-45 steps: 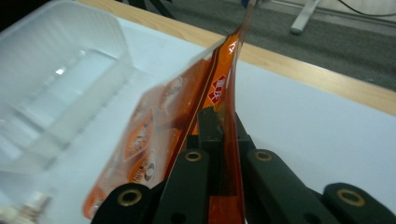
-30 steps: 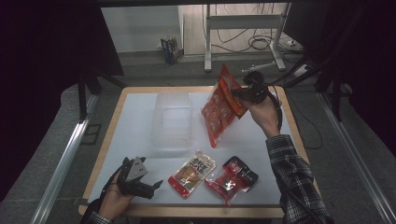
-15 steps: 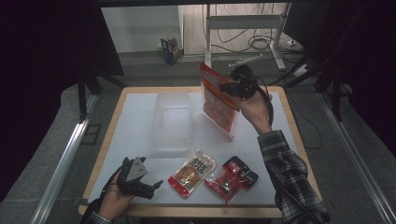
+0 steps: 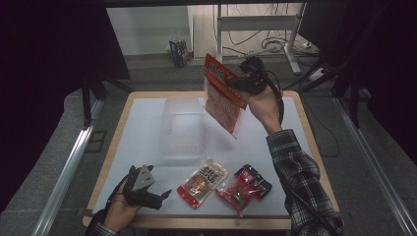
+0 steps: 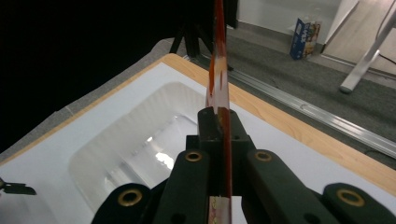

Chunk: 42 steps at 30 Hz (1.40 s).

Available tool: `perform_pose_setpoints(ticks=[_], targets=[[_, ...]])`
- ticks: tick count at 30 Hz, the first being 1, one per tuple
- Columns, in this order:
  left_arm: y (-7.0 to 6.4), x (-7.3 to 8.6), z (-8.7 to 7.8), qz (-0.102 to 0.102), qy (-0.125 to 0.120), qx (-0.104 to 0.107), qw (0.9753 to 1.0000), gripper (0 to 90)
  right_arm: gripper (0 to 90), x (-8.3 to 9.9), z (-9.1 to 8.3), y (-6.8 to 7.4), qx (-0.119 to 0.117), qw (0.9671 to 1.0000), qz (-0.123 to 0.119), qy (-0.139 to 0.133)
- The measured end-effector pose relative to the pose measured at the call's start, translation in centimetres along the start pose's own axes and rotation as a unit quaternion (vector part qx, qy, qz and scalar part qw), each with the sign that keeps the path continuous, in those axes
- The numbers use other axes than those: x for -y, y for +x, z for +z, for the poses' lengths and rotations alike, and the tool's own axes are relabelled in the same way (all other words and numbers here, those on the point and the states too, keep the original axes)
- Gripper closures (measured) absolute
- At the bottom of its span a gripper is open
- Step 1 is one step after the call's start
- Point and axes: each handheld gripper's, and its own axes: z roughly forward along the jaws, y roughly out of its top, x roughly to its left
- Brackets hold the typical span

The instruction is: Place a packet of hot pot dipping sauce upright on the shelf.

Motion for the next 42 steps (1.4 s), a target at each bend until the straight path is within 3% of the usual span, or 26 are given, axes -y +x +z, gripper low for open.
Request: perform_pose_setpoints(ticks=[10, 23, 32, 42], targets=[[0.0, -0.1, -0.1, -0.013, -0.007, 0.01, 0.9998, 0.0, 88.2, -2.4, 1.0, 2.3, -0.018, 0.9997, -0.013, -0.01], [-0.1, -0.1, -0.1, -0.009, -0.006, 0.013, 0.9999, 0.0, 88.2, -4.5, 4.2, 4.8, -0.032, 0.9994, -0.013, -0.01], [-0.1, -0.1, -0.1, -0.007, -0.006, 0.013, 0.9999, 0.0, 88.2, -5.7, 6.5, 6.0, -0.026, 0.9995, -0.012, -0.014], [-0.1, -0.1, -0.1, -0.002, -0.006, 0.013, 0.9999, 0.0, 88.2, -5.1, 10.0, 6.4, -0.029, 0.9996, -0.003, 0.002]])
